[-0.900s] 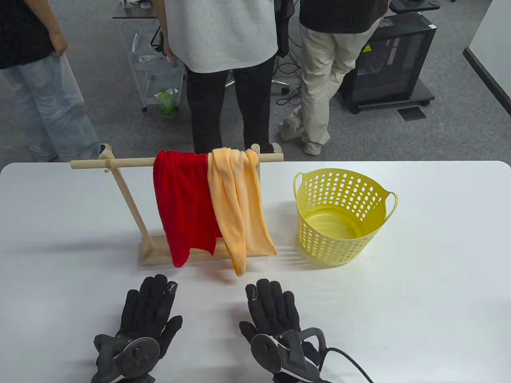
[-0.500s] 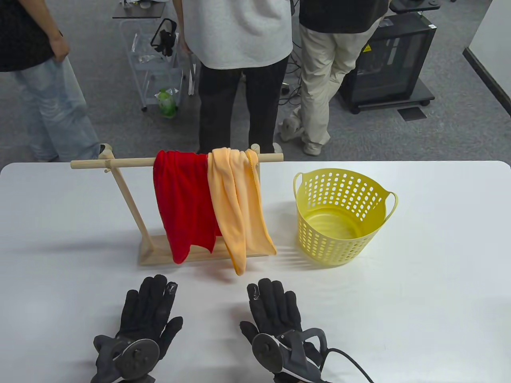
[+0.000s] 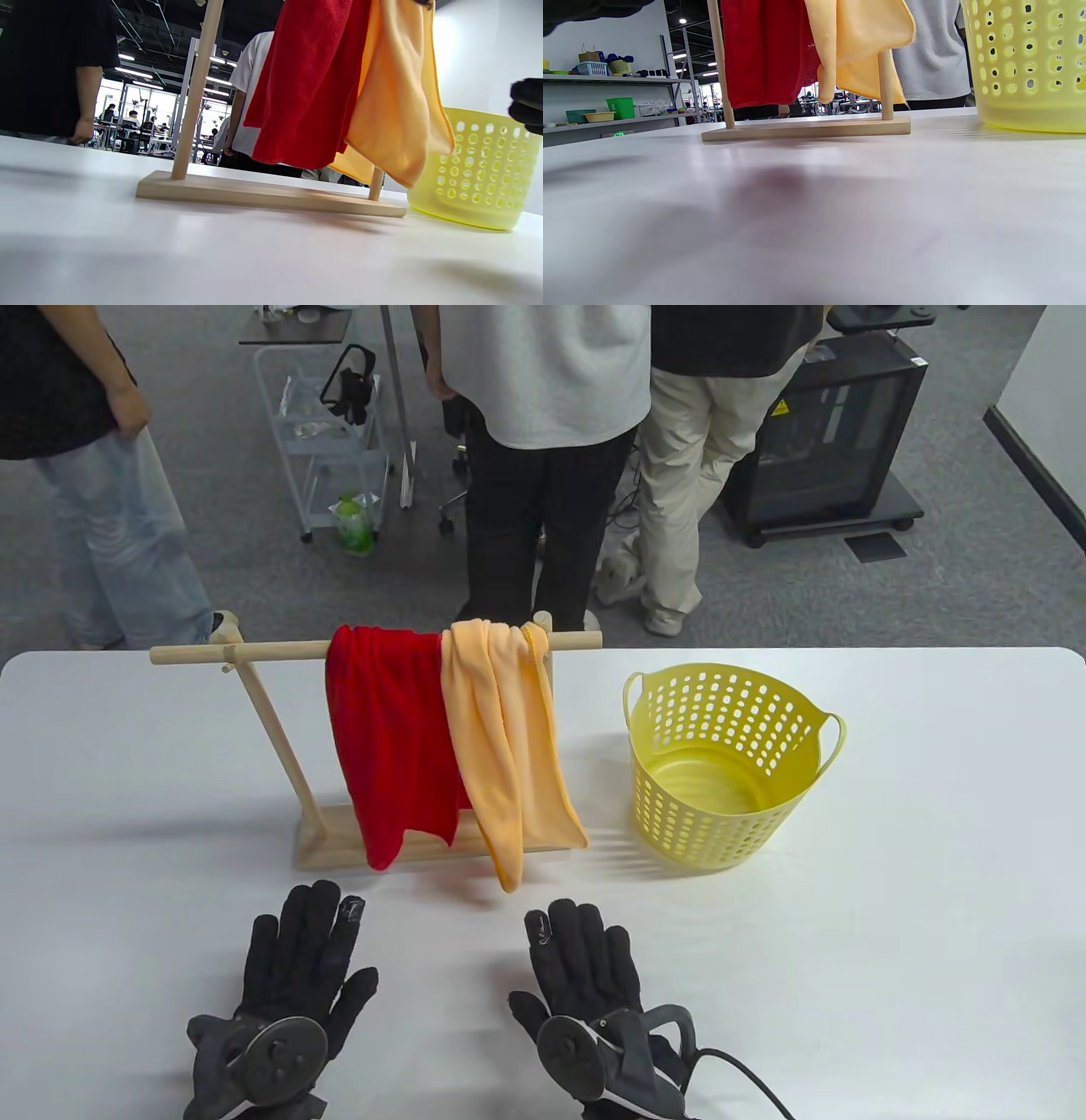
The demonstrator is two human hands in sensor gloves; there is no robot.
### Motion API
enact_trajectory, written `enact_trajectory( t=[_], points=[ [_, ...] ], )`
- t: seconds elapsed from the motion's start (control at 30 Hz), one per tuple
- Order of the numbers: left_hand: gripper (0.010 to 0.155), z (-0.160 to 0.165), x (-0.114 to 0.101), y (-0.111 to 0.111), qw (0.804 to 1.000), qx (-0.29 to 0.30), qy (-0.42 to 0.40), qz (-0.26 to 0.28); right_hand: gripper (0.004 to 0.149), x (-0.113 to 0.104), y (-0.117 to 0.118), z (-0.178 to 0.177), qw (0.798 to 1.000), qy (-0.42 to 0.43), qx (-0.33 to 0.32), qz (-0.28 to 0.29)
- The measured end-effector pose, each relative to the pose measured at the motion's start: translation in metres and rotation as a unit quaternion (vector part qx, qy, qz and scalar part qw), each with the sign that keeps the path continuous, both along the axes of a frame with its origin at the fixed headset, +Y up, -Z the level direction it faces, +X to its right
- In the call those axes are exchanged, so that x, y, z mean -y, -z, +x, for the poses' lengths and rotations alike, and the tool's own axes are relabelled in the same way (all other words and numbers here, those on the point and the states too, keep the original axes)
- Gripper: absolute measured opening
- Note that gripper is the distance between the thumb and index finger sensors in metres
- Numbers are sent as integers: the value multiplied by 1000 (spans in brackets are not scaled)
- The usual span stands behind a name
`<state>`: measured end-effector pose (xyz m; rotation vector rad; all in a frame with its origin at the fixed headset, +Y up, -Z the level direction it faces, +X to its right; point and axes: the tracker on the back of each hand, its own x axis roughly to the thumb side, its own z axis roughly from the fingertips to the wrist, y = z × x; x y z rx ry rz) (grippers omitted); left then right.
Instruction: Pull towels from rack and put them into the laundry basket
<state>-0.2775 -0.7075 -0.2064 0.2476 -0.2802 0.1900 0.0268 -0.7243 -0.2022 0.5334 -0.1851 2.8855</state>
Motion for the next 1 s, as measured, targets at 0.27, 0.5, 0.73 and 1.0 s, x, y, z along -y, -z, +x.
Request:
enact_trajectory(
  t=[0.27, 0.5, 0.73, 1.0],
  points=[
    [73, -23, -34, 18, 996, -54, -8, 70, 75, -8, -5, 3, 1000, 16, -3, 13],
    [71, -37, -91, 47, 990, -59, -85, 97, 76, -8, -5, 4, 1000, 17, -4, 7],
    [70, -37, -144, 73, 981, -67, -108, 147, 76, -9, -5, 5, 1000, 18, -2, 2],
    [71, -33, -178, 102, 976, -102, -138, 137, 76, -9, -4, 6, 1000, 21, -1, 1]
  ],
)
